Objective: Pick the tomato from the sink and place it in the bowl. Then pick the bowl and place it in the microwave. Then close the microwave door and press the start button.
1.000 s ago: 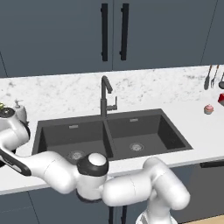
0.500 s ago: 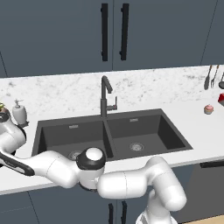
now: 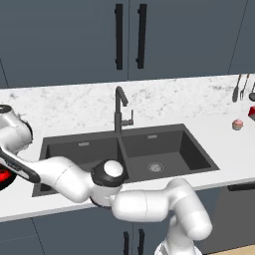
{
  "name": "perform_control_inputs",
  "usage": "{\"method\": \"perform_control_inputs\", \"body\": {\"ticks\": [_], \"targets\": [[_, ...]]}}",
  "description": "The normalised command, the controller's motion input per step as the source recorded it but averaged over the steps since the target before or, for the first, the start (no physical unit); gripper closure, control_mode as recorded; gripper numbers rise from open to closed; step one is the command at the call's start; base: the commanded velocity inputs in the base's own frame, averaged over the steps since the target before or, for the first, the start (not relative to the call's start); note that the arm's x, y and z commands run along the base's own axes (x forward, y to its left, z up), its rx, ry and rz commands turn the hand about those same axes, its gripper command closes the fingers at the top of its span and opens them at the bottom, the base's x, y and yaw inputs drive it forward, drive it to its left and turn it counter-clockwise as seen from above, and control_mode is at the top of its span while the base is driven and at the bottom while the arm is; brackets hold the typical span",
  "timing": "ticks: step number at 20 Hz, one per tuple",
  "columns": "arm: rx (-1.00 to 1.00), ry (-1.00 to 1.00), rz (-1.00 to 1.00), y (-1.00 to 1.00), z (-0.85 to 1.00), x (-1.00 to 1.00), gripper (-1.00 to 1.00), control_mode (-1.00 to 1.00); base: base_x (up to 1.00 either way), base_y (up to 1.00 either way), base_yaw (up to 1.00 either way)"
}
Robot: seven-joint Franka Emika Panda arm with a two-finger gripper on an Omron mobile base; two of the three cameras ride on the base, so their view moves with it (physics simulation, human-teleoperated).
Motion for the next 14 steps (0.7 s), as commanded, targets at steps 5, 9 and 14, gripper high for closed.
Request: {"method": "perform_control_inputs", "body": {"ticks": [5, 9, 14], "targets": [[0.23, -0.01, -0.4, -0.98, -0.2, -0.84, -1.0, -1.0, 0.0, 0.0, 0.0], [0.23, 0.0, -0.49, -0.96, -0.22, -0.74, -1.0, -1.0, 0.0, 0.0, 0.0], [0.14, 0.0, -0.32, -0.44, -0.04, -0.42, -1.0, -1.0, 0.0, 0.0, 0.0]]}}
